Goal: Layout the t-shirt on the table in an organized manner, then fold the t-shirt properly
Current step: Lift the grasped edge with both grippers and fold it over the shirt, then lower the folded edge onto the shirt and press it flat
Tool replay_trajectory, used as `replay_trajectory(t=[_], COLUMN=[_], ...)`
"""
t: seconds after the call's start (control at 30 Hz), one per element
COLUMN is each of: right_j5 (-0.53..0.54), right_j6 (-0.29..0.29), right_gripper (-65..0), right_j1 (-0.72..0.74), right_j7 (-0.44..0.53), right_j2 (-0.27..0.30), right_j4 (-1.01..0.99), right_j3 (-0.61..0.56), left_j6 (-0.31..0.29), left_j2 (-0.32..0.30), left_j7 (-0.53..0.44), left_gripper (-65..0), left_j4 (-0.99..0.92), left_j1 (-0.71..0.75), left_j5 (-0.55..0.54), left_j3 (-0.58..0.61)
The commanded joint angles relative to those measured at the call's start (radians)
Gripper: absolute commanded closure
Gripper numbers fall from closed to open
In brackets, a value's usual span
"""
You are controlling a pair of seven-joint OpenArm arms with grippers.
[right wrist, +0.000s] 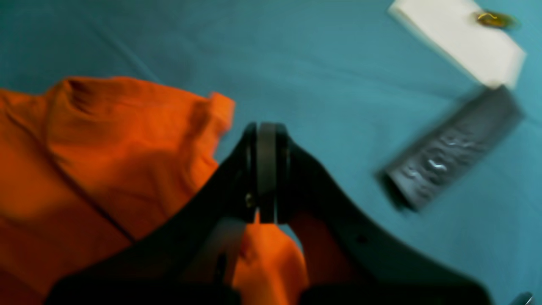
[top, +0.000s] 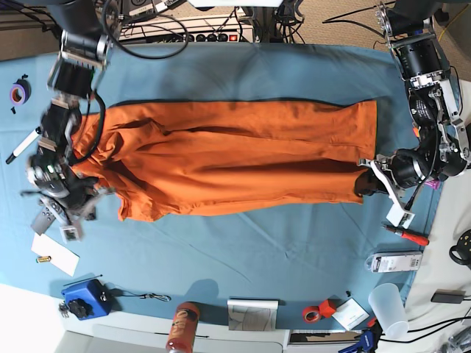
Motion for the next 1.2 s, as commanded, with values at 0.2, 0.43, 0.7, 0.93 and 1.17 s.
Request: replay_trajectory(t=[0.2,0.43,0.7,0.93,1.17], right_j5=[0.051,0.060,0.114,0.113,0.089], right_j6=[0.017,-0.107,-0.145,-0.133,-0.119], right_gripper=[-11.5,-20.1,-20.1,-20.1,-20.1], right_j1=[0.137,0.138,0.135,0.143,0.143], right_j7=[-0.097,-0.080,-0.056,0.000,0.011], right_j2=[0.017,0.014,0.010,0.000,-0.081], right_j4=[-0.061,-0.061,-0.139,-0.350,-0.370], right_j3=[-0.041,-0.041,-0.041,-0.040,-0.042], left_j6=[-0.004,-0.004,-0.004,-0.004,-0.004], left_j2=[-0.014,-0.014,-0.014,-0.014,-0.013], left_j7=[-0.019,-0.019,-0.018,-0.019,-0.019], left_gripper=[0.0,0.0,0.0,0.0,0.0], left_j4=[0.017,0.017,0.017,0.017,0.017], left_j1=[-0.022,-0.022,-0.022,-0.022,-0.022], left_j5=[0.038,0.039,0.039,0.039,0.027], left_j3=[-0.003,-0.003,-0.003,-0.003,-0.003])
